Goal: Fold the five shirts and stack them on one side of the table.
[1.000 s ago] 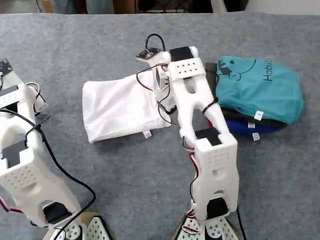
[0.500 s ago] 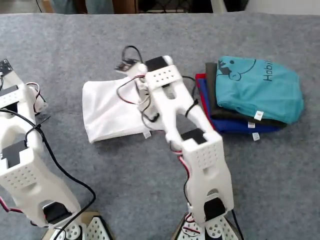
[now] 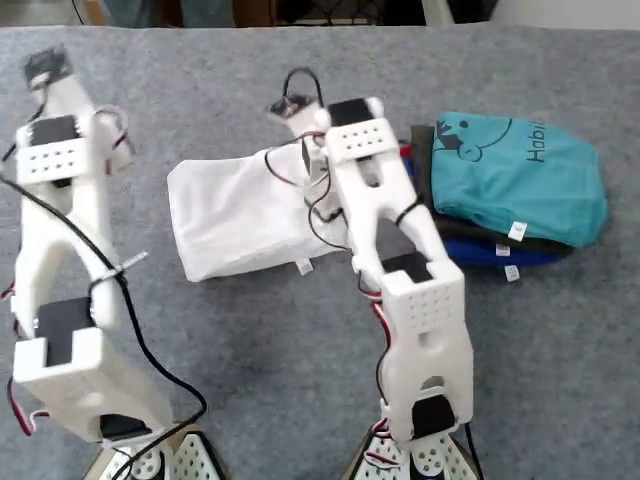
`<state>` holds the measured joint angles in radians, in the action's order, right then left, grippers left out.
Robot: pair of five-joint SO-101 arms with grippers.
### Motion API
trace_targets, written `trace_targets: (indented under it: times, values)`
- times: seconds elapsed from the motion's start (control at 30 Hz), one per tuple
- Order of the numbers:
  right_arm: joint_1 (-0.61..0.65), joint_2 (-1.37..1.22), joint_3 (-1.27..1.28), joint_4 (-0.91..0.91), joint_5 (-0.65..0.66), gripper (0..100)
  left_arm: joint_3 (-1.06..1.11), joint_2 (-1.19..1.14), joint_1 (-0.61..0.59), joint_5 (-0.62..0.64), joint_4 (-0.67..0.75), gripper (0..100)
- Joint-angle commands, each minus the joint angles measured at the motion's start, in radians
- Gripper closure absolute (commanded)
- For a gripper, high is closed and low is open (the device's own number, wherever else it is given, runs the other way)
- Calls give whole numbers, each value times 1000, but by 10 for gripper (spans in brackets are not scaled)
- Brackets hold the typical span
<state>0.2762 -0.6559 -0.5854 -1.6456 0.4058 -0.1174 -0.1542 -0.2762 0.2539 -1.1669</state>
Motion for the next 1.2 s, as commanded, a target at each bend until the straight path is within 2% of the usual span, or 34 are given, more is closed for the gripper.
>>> trace_targets:
  times: [0.0,0.13,0.3,0.43,0.57,0.67,0.87,1.03,1.17]
  values:
    - [-55,124,-70,-43,2,984,-71,58,111,43,-14,971]
    - [-120,147,-71,-49,-6,984,-39,-17,196,55,31,971]
    - [-118,143,-48,-52,-11,984,-5,-169,205,57,153,971]
    - [-77,140,-1,-34,-35,984,-25,-279,194,57,178,971]
    - [15,139,134,69,-86,984,-53,-330,197,49,184,971]
    - [28,140,303,206,-98,984,-64,-342,203,49,201,971]
    - [-46,142,567,382,-92,984,-74,-351,140,49,207,971]
    - [-87,147,562,399,-91,984,-67,-354,67,48,284,971]
    - [-77,148,501,356,-91,984,-68,-384,70,26,282,971]
